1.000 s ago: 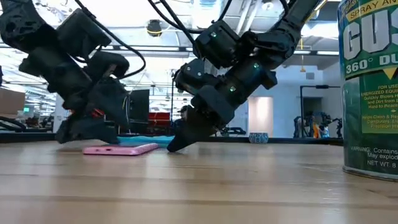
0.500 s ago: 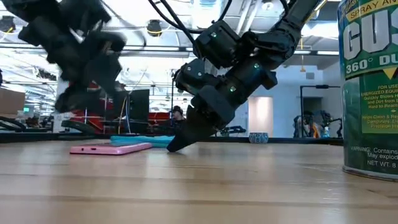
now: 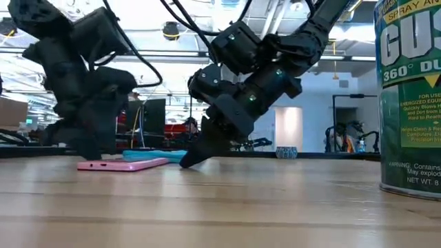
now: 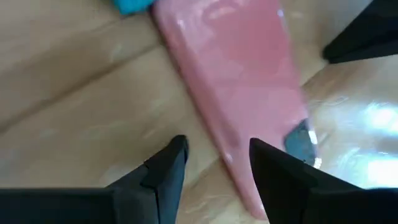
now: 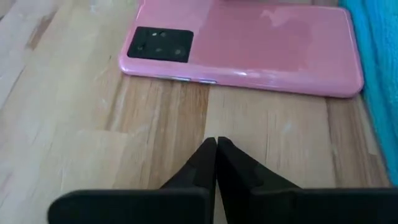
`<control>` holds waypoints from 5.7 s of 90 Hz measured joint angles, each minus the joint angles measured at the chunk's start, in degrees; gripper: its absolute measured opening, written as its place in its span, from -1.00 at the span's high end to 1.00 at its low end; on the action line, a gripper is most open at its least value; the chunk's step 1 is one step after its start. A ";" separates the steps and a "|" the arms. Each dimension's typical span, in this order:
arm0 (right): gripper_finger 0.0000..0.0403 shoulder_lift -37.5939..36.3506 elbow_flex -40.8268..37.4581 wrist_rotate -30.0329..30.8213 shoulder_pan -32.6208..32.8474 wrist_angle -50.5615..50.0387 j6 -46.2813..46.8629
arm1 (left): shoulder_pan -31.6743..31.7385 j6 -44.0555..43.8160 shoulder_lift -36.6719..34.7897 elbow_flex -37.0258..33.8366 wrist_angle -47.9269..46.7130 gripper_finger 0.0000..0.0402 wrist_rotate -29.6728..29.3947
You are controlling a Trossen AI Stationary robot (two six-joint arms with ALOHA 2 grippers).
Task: Apply microfiber cloth
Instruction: Spray the device using the spray bottle
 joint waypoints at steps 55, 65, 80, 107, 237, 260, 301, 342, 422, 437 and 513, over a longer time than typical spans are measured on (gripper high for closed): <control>1.00 1.53 3.01 0.02 -1.01 1.46 0.02 | -0.05 4.92 8.47 -0.03 16.77 0.20 0.24; 1.00 1.46 3.10 0.00 -1.01 -0.36 0.02 | -0.03 5.28 8.32 0.06 13.69 0.20 0.15; 1.00 1.27 3.50 -0.07 -1.01 -0.26 -0.67 | -0.05 6.42 6.84 -0.05 12.65 0.20 -0.55; 1.00 1.27 10.36 -2.62 0.63 -7.59 -3.43 | -0.03 7.07 6.72 -0.07 12.30 0.20 -0.86; 1.00 1.37 11.98 -2.95 -0.59 -20.08 -4.50 | 0.04 8.30 6.71 -0.18 14.89 0.20 -2.34; 1.00 1.36 9.17 -3.56 -1.09 -17.86 -3.25 | 0.04 8.68 6.71 -0.18 14.93 0.20 -2.29; 1.00 2.45 8.85 -6.59 -2.25 -13.14 -2.99 | 0.06 9.13 6.76 -0.29 17.09 0.20 -2.30; 1.00 6.78 12.07 -10.66 -3.43 -11.01 -2.36 | 0.06 9.71 6.71 -0.35 16.90 0.20 -2.26; 1.00 6.97 12.46 -8.41 -4.04 -10.14 -2.99 | -2.56 11.48 6.82 -0.02 26.07 0.24 7.84; 1.00 6.97 12.41 -8.46 -4.04 -10.42 -3.02 | -2.54 12.76 6.80 -0.07 24.69 0.46 6.68; 1.00 6.78 12.33 -8.44 -6.81 -12.57 -3.91 | -5.36 26.58 0.55 -0.15 21.06 0.97 -6.18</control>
